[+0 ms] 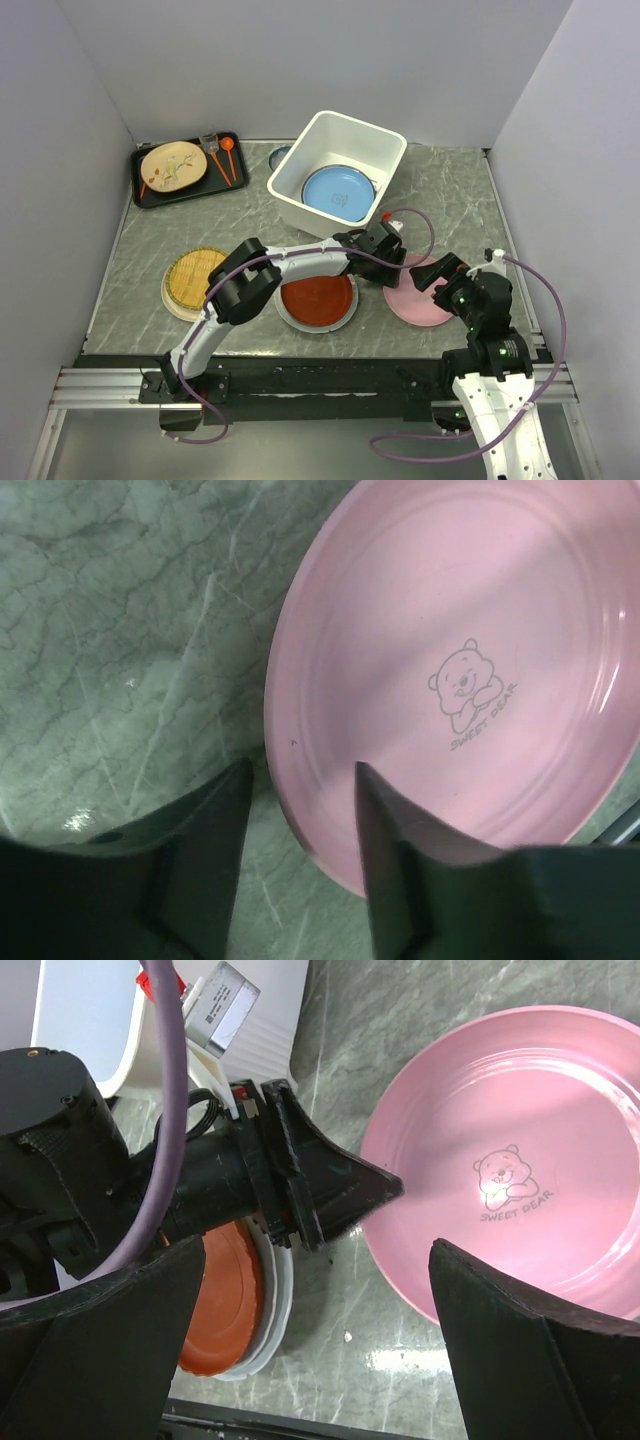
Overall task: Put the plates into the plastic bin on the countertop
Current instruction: Pick up the plate at the center of the board.
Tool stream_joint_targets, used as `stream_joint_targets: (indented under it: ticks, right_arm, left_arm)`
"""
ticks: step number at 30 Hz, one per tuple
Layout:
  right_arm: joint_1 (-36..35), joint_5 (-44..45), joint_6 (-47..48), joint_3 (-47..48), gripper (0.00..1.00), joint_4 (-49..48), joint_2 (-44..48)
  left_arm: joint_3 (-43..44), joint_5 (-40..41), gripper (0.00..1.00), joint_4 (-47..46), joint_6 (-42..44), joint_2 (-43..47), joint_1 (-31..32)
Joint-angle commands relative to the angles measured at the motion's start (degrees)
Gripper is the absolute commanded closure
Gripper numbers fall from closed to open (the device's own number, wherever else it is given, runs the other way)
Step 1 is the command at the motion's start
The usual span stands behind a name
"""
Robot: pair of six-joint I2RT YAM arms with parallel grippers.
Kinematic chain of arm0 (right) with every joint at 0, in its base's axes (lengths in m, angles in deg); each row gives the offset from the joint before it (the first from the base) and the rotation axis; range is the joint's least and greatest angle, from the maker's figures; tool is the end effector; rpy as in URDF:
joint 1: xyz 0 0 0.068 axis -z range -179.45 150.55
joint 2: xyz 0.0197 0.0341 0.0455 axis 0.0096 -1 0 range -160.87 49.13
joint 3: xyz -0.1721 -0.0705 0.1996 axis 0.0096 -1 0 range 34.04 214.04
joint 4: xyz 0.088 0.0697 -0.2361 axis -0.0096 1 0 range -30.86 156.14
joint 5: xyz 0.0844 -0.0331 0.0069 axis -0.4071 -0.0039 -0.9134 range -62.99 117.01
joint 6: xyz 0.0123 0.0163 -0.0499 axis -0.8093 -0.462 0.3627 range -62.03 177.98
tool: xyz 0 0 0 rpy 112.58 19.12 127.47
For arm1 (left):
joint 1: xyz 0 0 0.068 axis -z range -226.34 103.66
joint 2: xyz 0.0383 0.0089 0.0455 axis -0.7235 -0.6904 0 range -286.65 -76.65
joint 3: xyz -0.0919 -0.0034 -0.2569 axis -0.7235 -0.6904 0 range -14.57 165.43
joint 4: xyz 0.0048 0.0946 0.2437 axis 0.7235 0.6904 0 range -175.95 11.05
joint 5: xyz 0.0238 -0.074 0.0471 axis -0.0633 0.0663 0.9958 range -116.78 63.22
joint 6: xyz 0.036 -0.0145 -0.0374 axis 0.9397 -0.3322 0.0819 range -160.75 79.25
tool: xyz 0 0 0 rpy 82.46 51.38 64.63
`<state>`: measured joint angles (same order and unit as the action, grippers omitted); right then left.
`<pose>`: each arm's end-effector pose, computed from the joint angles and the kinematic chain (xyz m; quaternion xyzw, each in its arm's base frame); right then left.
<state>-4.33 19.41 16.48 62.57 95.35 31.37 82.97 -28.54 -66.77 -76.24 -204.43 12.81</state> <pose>0.0960 0.0129 0.2518 0.2314 0.8120 0.2613 0.4678 0.2528 -0.4255 0.1673 0.1975 0.9169 -0.2646 0.2244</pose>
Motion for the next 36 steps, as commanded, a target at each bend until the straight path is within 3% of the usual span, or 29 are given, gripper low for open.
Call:
stream_joint_targets:
  ticks: [1,2,4,22,36]
  right_arm:
    - [-0.04,-0.58,0.36,-0.15,0.0,-2.46,-0.61]
    - [0.05,-0.58,0.45,-0.15,0.0,-2.46,-0.7]
    - [-0.04,-0.58,0.45,-0.23,0.0,-2.54,-0.7]
    - [-0.04,-1.02,0.01,-0.41,0.0,-2.55,0.0]
    - [-0.04,-4.44,-0.16,0.03,0.0,-3.77,3.17]
  left_arm:
    - [1.25,-2.45,0.63,-0.72,0.24,-0.09,-0.01]
    - [1.69,-2.63,0.84,-0.29,0.24,-0.53,-0.01]
    - [1.78,-2.46,0.99,-0.02,0.15,-0.8,-0.09]
    - [-2.26,-0.26,0.99,-1.78,-0.46,4.29,-0.09]
    - [-9.2,5.62,0.99,0.33,-1.96,18.71,-0.36]
